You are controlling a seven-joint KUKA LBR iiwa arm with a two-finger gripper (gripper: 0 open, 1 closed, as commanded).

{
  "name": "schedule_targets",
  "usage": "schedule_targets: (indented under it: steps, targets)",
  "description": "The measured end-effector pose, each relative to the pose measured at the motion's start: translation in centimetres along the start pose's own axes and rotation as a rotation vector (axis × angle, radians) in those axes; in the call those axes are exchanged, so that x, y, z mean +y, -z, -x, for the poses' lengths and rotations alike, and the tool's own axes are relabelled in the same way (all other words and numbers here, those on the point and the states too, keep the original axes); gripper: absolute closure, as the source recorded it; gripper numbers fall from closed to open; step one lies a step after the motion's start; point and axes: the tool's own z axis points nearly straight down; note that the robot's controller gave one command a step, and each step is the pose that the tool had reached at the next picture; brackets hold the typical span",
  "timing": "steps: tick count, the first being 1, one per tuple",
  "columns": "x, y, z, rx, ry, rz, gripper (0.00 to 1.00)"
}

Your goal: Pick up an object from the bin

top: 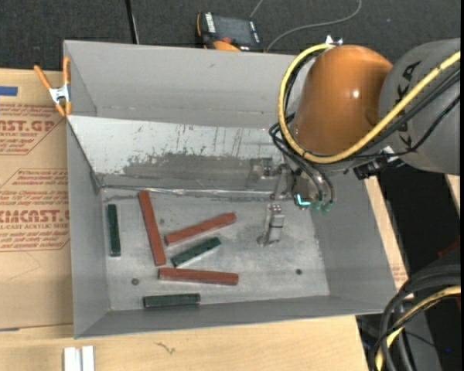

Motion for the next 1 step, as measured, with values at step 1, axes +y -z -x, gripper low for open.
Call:
schedule_targets:
  steps: [1]
  targets:
    - [5.22, -9.86, -2.15, 0.002, -0.064, 0.001, 0.0]
